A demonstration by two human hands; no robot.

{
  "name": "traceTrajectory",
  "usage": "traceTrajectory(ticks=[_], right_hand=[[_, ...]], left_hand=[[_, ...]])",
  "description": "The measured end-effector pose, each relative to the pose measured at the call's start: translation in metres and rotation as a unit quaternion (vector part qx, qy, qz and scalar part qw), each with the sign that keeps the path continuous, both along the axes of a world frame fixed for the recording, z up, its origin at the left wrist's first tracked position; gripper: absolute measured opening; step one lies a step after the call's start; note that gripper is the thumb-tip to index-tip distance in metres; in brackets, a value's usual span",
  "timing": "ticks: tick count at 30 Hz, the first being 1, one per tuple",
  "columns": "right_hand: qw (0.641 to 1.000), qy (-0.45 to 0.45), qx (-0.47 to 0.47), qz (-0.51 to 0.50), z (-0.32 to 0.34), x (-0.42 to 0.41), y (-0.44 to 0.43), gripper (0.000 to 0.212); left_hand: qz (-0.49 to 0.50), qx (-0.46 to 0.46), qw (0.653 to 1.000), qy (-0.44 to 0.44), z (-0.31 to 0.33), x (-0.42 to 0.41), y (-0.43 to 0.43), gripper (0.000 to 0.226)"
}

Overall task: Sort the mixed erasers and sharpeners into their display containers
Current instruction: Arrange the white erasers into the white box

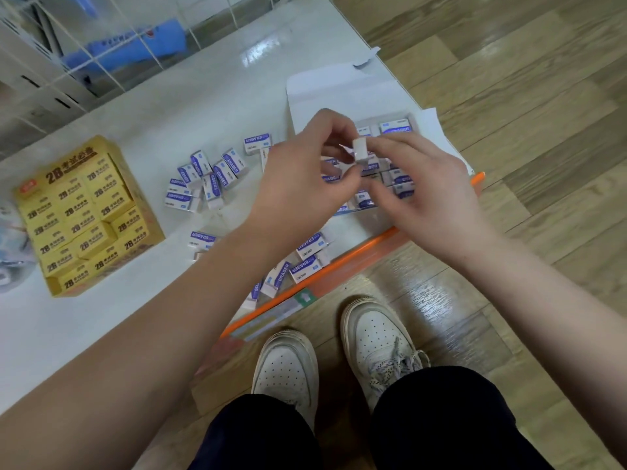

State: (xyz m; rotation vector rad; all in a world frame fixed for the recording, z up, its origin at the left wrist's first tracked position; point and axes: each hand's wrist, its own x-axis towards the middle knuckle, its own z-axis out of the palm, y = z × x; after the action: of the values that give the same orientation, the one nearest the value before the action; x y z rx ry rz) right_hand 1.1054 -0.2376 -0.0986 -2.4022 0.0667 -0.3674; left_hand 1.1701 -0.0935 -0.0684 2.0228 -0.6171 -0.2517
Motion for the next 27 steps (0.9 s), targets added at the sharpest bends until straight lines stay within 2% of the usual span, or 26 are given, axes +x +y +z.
traceTrajectory(ticks=[3,9,11,15,19,22,27], right_hand=[[1.0,-0.011,0.021,-0.012,0.003,0.0,-0.004,0.031],[0.997,-0.053,0.05,-0.01,0.002,0.0,-0.006,0.026],[0.997,-0.064,0.04,-0.004,0.002,0.0,-0.007,0.025],[0.999,-0.028,-0.028,-0.026,0.005,0.004,-0.025,0.023],[0.993,0.022,-0.116,-0.02,0.003,0.005,-0.04,0.023],[0.984,0.053,-0.167,-0.017,0.003,0.005,-0.036,0.023],[0.967,0.109,-0.227,-0.039,0.012,0.008,-0.033,0.031]], left_hand=[[0.0,-0.068,0.993,0.101,0.0,-0.004,-0.001,0.032],[-0.003,-0.086,0.989,0.122,-0.001,-0.006,-0.004,0.03],[-0.006,-0.065,0.994,0.091,-0.001,-0.006,-0.005,0.026],[-0.002,0.027,0.998,-0.054,-0.004,-0.002,-0.004,0.019],[-0.028,0.168,0.973,-0.156,-0.012,0.004,-0.001,0.028],[-0.04,0.241,0.954,-0.175,-0.022,0.006,0.002,0.025],[-0.039,0.23,0.955,-0.184,-0.022,0.01,-0.002,0.023]])
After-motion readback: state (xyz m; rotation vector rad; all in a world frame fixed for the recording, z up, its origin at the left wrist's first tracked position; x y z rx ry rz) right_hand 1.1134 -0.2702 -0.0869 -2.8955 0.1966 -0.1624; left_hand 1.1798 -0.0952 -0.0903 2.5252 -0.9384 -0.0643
